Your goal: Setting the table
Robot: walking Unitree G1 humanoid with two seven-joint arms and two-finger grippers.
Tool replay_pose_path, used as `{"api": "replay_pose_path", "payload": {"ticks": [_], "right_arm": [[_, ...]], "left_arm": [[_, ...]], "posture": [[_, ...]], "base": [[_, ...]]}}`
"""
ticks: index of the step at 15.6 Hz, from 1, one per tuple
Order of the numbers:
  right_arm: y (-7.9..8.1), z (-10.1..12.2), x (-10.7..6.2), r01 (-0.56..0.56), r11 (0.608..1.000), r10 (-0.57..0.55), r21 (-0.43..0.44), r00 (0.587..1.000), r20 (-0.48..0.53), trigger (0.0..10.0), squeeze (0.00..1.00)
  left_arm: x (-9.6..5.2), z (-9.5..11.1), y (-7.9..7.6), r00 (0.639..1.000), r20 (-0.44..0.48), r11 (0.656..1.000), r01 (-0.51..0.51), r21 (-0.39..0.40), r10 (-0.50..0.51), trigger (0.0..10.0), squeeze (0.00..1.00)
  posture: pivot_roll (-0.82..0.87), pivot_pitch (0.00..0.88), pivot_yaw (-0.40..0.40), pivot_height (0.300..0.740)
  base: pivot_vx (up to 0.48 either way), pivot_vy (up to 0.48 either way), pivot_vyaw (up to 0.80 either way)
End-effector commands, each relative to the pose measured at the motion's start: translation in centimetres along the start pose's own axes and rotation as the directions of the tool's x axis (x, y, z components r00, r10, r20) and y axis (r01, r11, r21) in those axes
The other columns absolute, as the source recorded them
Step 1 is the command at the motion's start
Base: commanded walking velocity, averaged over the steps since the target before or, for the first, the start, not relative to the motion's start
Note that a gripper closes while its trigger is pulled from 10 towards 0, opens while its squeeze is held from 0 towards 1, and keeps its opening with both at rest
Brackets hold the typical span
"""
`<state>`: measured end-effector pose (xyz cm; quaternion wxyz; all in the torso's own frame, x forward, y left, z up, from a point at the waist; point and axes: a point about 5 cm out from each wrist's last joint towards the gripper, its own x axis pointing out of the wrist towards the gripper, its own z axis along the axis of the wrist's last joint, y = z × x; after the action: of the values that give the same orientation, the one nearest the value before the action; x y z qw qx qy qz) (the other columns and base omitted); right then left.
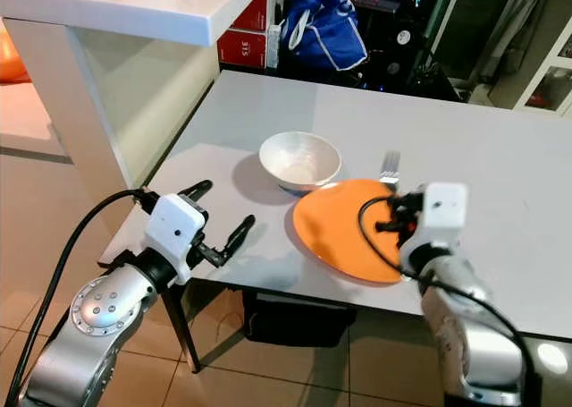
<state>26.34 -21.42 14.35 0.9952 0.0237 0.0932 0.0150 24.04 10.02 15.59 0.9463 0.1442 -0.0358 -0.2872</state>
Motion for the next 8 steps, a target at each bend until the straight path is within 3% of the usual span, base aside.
{"api": "replay_pose_path", "payload": {"ticks": [1,4,8], "right_arm": [[-0.8,0.4,0.7,0.007,1.000,-0.007,-0.006,1.000,0.009,10.0,0.00],[-0.7,0.6,3.0,-0.101,0.994,0.099,-0.040,0.994,-0.050,10.0,0.00],[-0.7,-0.2,5.5,-0.173,0.981,0.158,-0.088,0.974,-0.163,10.0,0.00]], "left_arm": [[0.3,0.4,-0.3,0.998,0.026,0.999,0.052,0.013,-0.052,10.0,0.00],[0.9,0.4,-0.6,0.988,0.025,0.987,0.154,0.043,-0.156,10.0,0.00],[0.7,0.5,-1.6,0.958,0.017,0.958,0.287,0.016,-0.287,10.0,0.00]], "posture": [[-0.11,0.000,-0.046,0.740],[-0.13,0.000,-0.021,0.740],[-0.13,0.000,-0.013,0.740]], "base": [[0.000,0.000,0.00],[0.000,0.000,0.00],[0.000,0.000,0.00]]}}
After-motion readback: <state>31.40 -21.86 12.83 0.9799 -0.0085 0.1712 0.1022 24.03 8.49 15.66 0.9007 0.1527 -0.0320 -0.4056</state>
